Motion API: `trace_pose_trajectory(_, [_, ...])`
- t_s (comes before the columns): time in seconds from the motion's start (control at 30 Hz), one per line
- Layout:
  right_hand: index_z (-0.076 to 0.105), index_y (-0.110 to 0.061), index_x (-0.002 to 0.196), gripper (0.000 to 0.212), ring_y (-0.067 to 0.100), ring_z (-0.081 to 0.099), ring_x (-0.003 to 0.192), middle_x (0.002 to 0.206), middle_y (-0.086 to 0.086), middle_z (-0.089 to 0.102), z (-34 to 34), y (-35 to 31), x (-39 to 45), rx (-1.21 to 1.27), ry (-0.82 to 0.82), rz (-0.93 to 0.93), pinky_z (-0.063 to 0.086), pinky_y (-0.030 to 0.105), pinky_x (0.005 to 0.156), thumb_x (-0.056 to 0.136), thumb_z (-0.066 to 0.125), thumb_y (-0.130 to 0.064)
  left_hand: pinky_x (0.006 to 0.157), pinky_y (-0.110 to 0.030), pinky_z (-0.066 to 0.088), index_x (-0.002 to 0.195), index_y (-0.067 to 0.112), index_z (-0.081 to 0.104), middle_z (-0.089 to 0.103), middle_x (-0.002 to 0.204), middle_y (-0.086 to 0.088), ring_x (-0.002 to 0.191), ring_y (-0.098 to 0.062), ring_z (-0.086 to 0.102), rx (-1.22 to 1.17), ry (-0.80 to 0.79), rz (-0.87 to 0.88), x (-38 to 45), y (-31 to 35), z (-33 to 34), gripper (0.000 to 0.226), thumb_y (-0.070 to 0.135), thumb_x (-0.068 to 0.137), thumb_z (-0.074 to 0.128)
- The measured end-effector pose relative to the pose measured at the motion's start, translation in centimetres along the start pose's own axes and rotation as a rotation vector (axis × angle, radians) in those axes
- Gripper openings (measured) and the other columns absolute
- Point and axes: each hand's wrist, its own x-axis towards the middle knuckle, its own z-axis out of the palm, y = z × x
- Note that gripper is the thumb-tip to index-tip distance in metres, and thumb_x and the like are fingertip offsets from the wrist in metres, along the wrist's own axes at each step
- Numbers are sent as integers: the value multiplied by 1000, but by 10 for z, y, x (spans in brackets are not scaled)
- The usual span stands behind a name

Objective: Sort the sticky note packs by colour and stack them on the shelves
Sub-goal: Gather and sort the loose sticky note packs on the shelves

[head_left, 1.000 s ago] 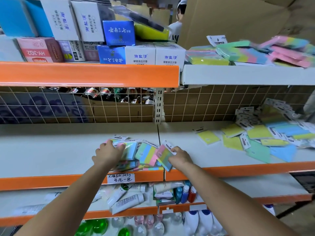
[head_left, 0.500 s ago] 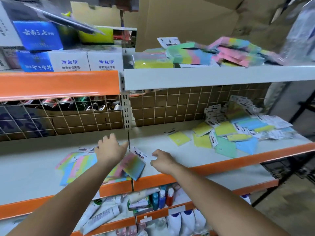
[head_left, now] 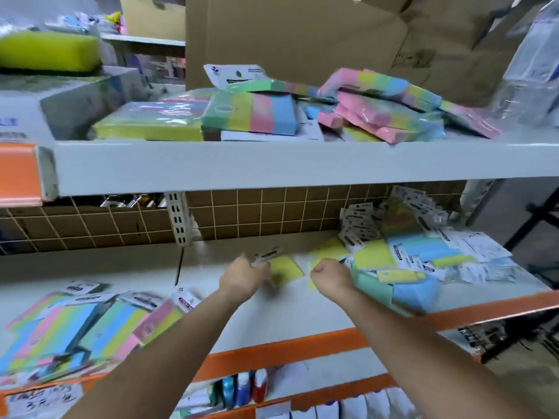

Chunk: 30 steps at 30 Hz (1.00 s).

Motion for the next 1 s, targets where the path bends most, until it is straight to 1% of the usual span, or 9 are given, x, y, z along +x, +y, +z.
trace_pose_trajectory(0.13, [52,-12,66,25,32,55,79,75,11,57,-22,14,15,-13,35,-40,35,27,58,89,45,-16,92,-33,46,121,18,56,62,118,-6,108,-28,56,10,-8,16,8,27,22,42,45,89,50])
trace_pose_trajectory(0.2, [65,-14,81,21,33,62,89,91,13,66,-36,23,22,-2,57,-36,43,26,66,90,46,-20,89,-31,45,121,18,58,62,118,-7,108,-28,56,23,-1,37,11,44,33,39,42,90,50])
trace_pose_trajectory(0.3, [66,-17,96,21,33,63,96,103,12,67,-59,39,31,37,124,-6,44,27,70,89,48,-24,88,-30,44,117,13,60,63,116,-11,109,-29,57,33,-3,73,13,72,51,36,36,92,50])
trace_pose_trajectory(0.5, [65,-13,103,27,35,63,101,105,16,66,-106,86,47,-70,315,58,46,30,75,95,46,-31,79,-27,47,122,15,57,62,117,-8,102,-26,59,-35,-71,163,14,122,90,40,39,92,50])
trace_pose_trajectory(0.6, [62,-8,110,36,35,64,97,102,18,67,-125,113,56,-125,474,43,43,30,69,91,47,-35,63,-26,49,114,17,62,65,107,-5,84,-20,61,-85,-125,211,17,145,108,37,43,90,52])
trace_pose_trajectory(0.67, [64,1,101,48,37,63,88,93,22,65,-133,129,65,-194,597,-34,42,32,66,78,47,-38,77,-31,51,113,17,63,65,111,-5,94,-22,62,-133,-153,220,18,160,120,37,43,89,55])
trace_pose_trajectory(0.73, [64,4,98,56,38,61,90,93,25,64,-139,143,76,-285,656,12,44,35,70,69,60,-43,87,-31,48,118,15,61,63,118,-6,106,-26,60,-143,-171,222,20,174,131,39,42,90,56])
trace_pose_trajectory(0.87, [39,-2,137,92,33,43,126,137,18,48,-152,159,91,-278,433,241,38,40,99,74,64,-65,86,-26,45,120,14,59,63,120,-7,108,-26,58,-51,-202,259,22,193,152,39,41,92,54])
trace_pose_trajectory(1.0, [31,-7,144,96,33,34,134,145,16,39,-154,161,101,-219,330,280,34,40,106,76,65,-66,80,-26,43,120,14,57,60,119,-8,108,-28,57,21,-190,249,29,198,162,37,39,94,51])
